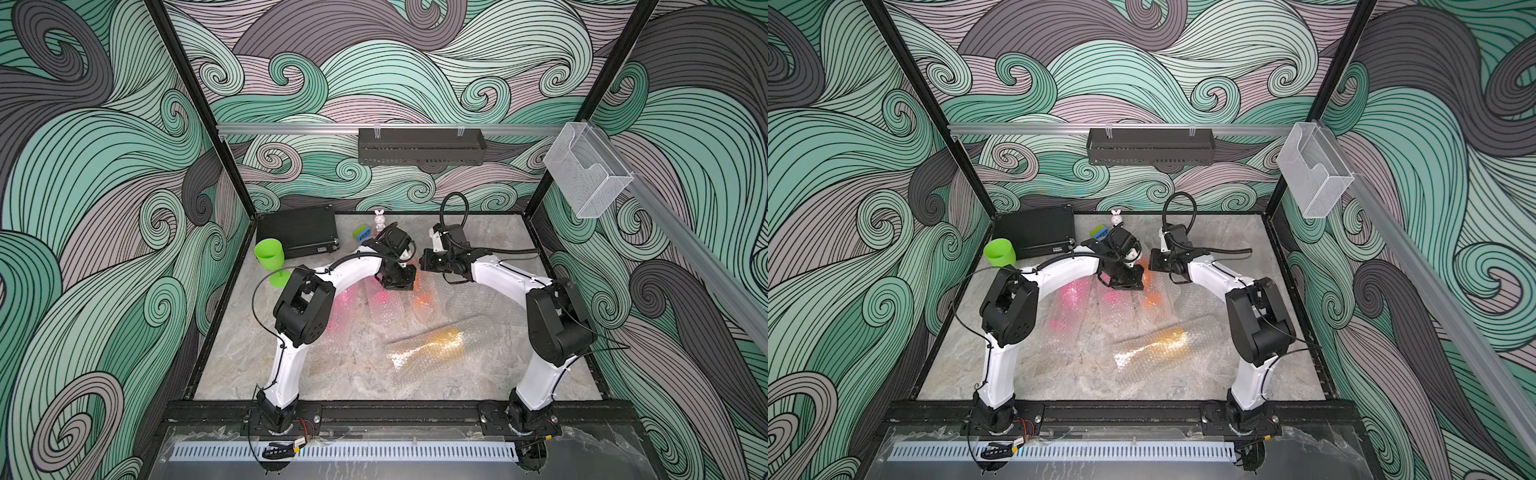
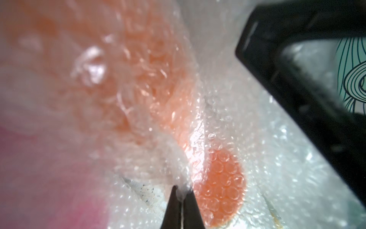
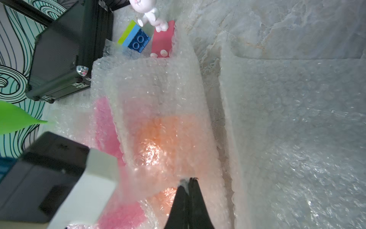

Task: Unpack wine glasses from bubble wrap
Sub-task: Unwrap the bubble wrap at the center of the board, then pick up the bubble wrap from the center of the board.

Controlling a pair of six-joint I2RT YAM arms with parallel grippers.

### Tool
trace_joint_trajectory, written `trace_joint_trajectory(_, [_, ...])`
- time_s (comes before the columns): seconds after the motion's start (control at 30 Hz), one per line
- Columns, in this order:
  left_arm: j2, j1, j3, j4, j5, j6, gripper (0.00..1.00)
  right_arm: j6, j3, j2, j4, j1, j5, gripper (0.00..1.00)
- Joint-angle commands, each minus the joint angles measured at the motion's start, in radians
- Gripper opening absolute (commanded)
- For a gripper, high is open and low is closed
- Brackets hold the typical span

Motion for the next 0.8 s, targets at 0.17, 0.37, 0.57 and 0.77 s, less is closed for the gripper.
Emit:
trace_joint_trajectory(0.17, [-0.105,0.001,-0.024,0.032,-0.080,0.039,0.00,-0.004,-0.040,-0.098,0.102,-0.004,-0.045,0.04])
trace_joint_trajectory(0.37, [-0.133,0.001,-0.044,0.104,-0.123,0.087,0.00,-0.026,-0.079,-0.182,0.148,-0.007,-0.051,0.05])
trace_joint_trajectory(0.57, [-0.128,0.001,-0.002,0.116,-0.108,0.103,0.00,-0.004,-0.103,-0.242,0.136,-0.055,-0.066,0.05])
trace_joint_trajectory(0.77, [-0.124,-0.001,0.050,0.098,-0.071,0.106,0.00,-0.010,-0.113,-0.278,0.109,-0.105,-0.076,0.05])
